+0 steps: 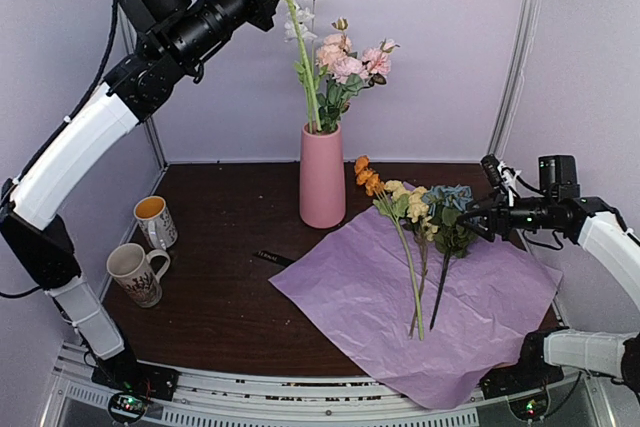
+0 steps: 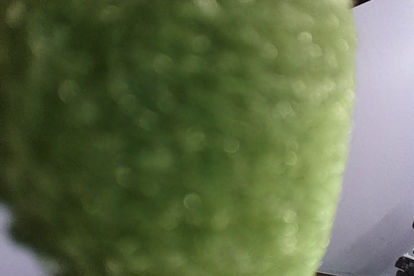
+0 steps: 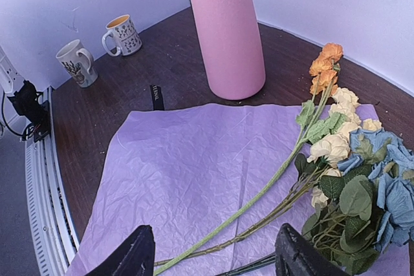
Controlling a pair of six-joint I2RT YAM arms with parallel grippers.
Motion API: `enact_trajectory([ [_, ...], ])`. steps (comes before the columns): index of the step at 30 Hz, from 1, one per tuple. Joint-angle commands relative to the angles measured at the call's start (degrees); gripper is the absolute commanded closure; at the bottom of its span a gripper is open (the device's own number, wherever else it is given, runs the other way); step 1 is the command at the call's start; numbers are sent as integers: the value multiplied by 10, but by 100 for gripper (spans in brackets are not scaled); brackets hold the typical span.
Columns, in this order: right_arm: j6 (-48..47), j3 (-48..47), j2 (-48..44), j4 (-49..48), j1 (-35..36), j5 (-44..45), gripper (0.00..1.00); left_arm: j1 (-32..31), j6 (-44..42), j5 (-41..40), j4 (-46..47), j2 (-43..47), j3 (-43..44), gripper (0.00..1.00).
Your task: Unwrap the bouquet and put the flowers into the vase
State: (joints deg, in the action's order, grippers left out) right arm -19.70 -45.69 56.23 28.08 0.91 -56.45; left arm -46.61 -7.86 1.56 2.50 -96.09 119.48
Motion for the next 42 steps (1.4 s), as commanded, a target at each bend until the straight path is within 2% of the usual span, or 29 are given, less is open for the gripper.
enact_trajectory([
  [1,-19,2,1,2,-3,5,37,29,-32,-24,22,-71,96,100],
  [5,-20,4,-1,3,-3,5,37,45,-20,-32,1,-131,183,100],
  [7,-21,4,-3,4,-3,3,37,54,-2,-32,-12,-148,198,100],
  [15,-23,4,1,4,-3,-1,37,58,30,-35,26,-120,69,100],
  [25,-39,-6,21,23,-3,-6,37,65,82,-42,64,-133,-60,100],
  [27,-39,-6,23,24,-3,-7,37,65,87,-50,84,-136,-92,95],
  [32,-41,-8,26,26,-3,-10,37,67,99,-62,110,-142,-146,91],
  [35,-43,-11,28,30,-3,-10,37,68,108,-76,98,-142,-173,80],
  [39,-46,-10,26,32,-3,-11,37,68,117,-75,106,-127,-227,52],
  [42,-42,-10,27,31,-2,-12,37,68,129,-81,95,-108,-257,37],
])
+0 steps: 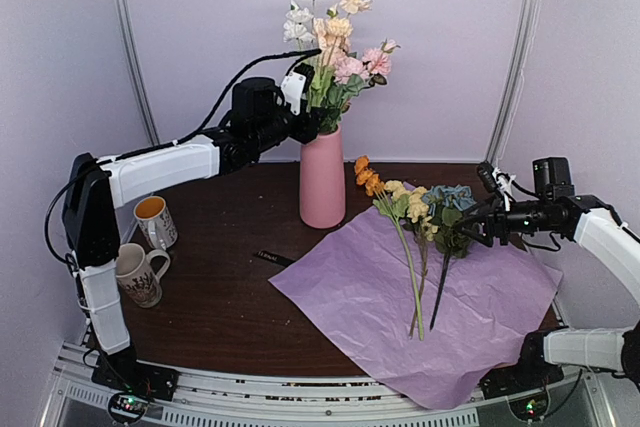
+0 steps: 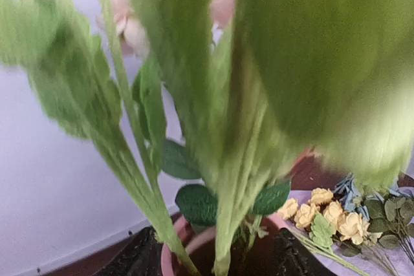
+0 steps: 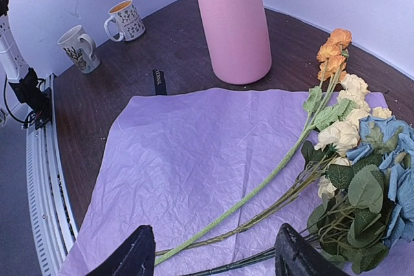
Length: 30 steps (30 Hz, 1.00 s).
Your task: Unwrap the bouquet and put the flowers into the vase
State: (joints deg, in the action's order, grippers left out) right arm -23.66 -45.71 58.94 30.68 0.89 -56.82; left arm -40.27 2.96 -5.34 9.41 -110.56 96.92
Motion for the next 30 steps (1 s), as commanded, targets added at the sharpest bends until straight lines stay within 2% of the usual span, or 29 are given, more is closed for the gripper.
enact_trajectory([
  [1,-2,-10,2,6,-3,-8,37,5,26,-15,29,47,-49,21],
  [2,-2,-10,2,7,-3,-8,37,5,31,-18,35,60,-76,5],
  [3,-2,-11,3,6,-2,-8,37,4,36,-23,44,74,-102,3],
  [8,14,-8,11,-8,-2,24,38,-2,47,-48,83,164,-219,2],
  [12,26,-13,26,-12,15,79,43,-23,49,-66,88,253,-302,2],
  [15,38,-30,52,-6,54,147,51,-69,-28,-86,82,311,-365,2],
  [17,46,-47,77,3,80,178,59,-113,-85,-140,72,337,-395,2],
  [19,50,-70,110,12,122,215,64,-145,-103,-176,38,356,-413,2],
  [22,53,-103,173,28,174,284,67,-162,-40,-190,24,383,-448,2],
  [25,70,-158,260,54,201,338,68,-162,40,-149,53,410,-507,2],
  [28,94,-221,352,85,207,349,68,-164,93,-109,108,417,-548,2],
  [30,106,-257,404,105,211,351,68,-168,121,-109,117,411,-552,2],
])
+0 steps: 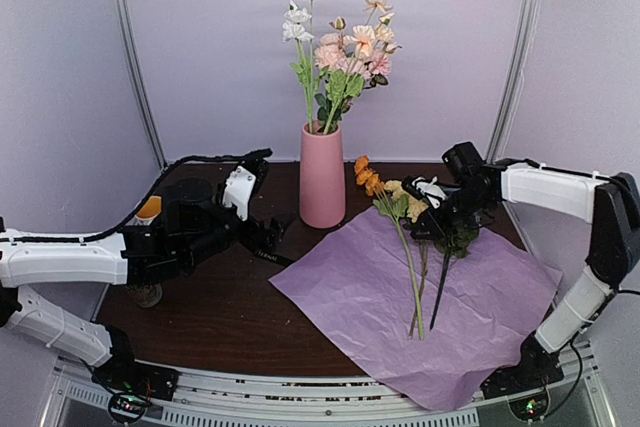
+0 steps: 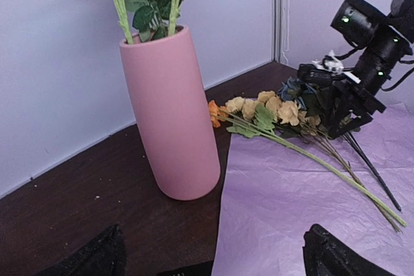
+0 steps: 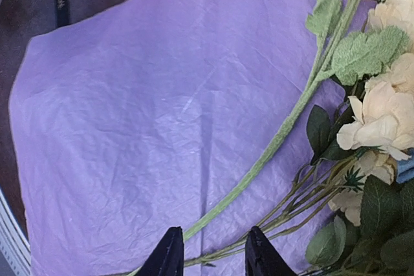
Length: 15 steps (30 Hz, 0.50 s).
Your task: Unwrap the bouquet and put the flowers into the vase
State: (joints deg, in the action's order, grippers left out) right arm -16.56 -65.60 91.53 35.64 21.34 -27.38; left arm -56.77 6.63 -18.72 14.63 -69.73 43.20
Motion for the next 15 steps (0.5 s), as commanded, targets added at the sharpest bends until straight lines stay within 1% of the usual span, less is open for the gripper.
enact_trajectory([
  [1,39,-71,100,64,10,60,67,-4,98,14,59,-2,-12,2],
  [3,45,-84,125,65,15,69,66,-4,140,-32,16,-14,7,2],
  [5,55,-86,139,57,20,82,64,-7,162,-88,-36,-28,29,2],
  [9,72,-87,173,59,26,98,62,-33,171,-273,-119,-44,60,2],
  [10,74,-85,180,59,27,100,62,-35,179,-302,-134,-44,65,2],
  [12,77,-83,191,58,27,104,62,-35,200,-334,-166,-45,76,2],
  [15,79,-88,207,60,28,107,64,-35,224,-340,-193,-45,83,2],
])
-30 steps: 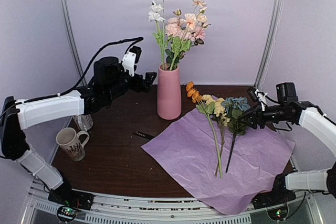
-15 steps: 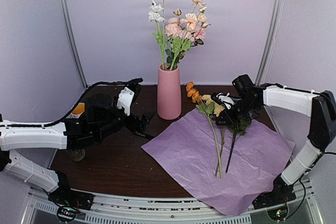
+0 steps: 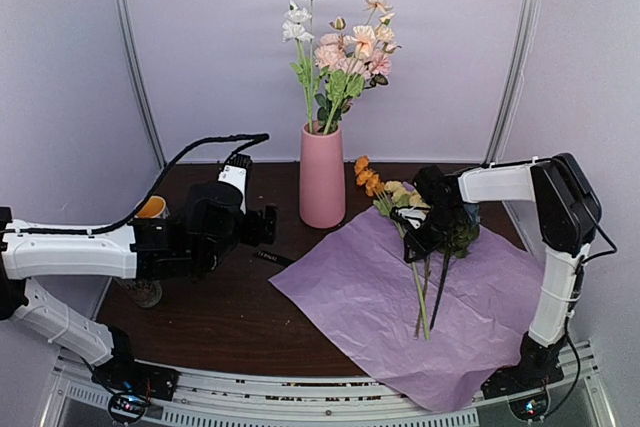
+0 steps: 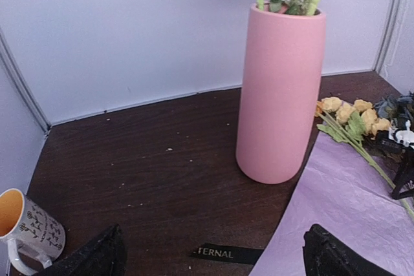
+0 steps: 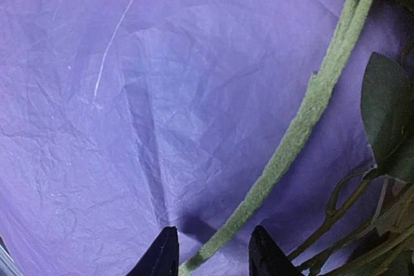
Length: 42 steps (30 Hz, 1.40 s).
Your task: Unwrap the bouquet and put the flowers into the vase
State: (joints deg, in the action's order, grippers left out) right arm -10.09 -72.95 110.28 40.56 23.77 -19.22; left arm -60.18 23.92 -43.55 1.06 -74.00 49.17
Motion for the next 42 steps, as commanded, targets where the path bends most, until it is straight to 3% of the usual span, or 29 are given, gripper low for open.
enact_trajectory([
  [1,15,-18,24,11,4,25,65,-1,54,-85,-58,-3,22,2],
  [4,22,-33,41,15,5,27,72,-2,53,-63,-42,-2,13,2],
  [11,50,-41,23,14,-4,11,99,-2,56,-34,-18,4,0,3],
  [16,82,-25,-71,-1,-48,-26,100,-4,-13,33,34,8,-5,6],
  [22,123,39,-185,-67,-141,-223,100,-8,-55,71,107,-8,-2,6],
  [26,160,111,-260,-146,-175,-289,100,-8,-82,129,159,-33,24,7],
  [32,239,237,-381,-328,-206,-387,100,-8,-113,251,219,-139,144,9],
  [36,297,313,-453,-454,-205,-430,100,-8,-84,356,220,-252,281,20],
  [42,326,357,-513,-517,-205,-464,100,-8,-16,494,271,-396,445,33],
])
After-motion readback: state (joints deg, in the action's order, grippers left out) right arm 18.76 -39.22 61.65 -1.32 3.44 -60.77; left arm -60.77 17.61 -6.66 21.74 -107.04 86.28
